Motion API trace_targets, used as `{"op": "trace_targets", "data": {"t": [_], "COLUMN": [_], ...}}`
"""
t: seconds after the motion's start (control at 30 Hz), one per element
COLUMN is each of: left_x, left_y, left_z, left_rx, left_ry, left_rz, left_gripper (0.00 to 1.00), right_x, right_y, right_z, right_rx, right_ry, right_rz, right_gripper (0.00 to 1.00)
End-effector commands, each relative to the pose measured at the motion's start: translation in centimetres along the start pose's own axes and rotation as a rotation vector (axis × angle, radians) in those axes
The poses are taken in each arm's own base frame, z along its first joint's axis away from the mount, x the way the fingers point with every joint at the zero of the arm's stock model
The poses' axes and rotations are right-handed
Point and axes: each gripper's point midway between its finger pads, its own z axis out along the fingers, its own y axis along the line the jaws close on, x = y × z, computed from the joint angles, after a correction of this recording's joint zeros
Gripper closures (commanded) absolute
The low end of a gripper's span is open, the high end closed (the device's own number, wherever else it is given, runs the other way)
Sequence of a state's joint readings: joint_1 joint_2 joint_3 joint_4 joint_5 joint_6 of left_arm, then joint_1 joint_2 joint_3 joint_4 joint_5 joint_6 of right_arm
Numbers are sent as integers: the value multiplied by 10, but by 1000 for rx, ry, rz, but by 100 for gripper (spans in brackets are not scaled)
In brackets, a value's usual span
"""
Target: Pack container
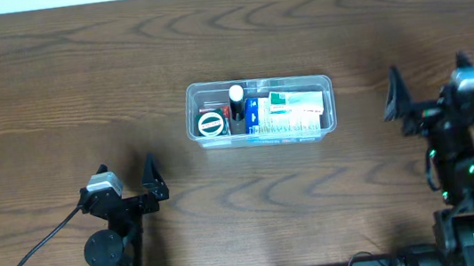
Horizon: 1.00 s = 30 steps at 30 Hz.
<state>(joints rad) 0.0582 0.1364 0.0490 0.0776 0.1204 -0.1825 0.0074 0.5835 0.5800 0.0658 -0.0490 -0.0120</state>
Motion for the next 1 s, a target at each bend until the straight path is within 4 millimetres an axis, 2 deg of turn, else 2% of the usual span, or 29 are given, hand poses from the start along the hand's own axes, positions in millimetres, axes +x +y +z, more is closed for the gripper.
{"op": "trace_targets", "data": {"t": [0.0,0.2,0.33,0.57,0.7,0.83,0.97], "left_x": [-3,-3,-3,-3,-3,-3,-3], "left_y": [0,0,0,0,0,0,0], "left_z": [-1,-1,-1,-1,-1,-1,-1], "left_rx": [0,0,0,0,0,0,0], "left_ry": [-12,-12,-12,-12,-12,-12,-12], "left_rz": [6,6,6,6,6,6,6], "left_gripper": [2,2,2,2,2,2,2], "right_x": [4,23,25,33,44,54,71], "right_y": [2,2,10,10,11,2,5], "right_z": [-5,-4,-4,-4,-5,-9,-19], "right_rx": [-17,-20,-63,-64,-68,-32,-53], "right_ry": [-42,16,24,55,103,110,112], "right_rz": [-11,-11,-10,-7,-3,-2,4], "right_gripper": [1,1,1,1,1,1,1]}}
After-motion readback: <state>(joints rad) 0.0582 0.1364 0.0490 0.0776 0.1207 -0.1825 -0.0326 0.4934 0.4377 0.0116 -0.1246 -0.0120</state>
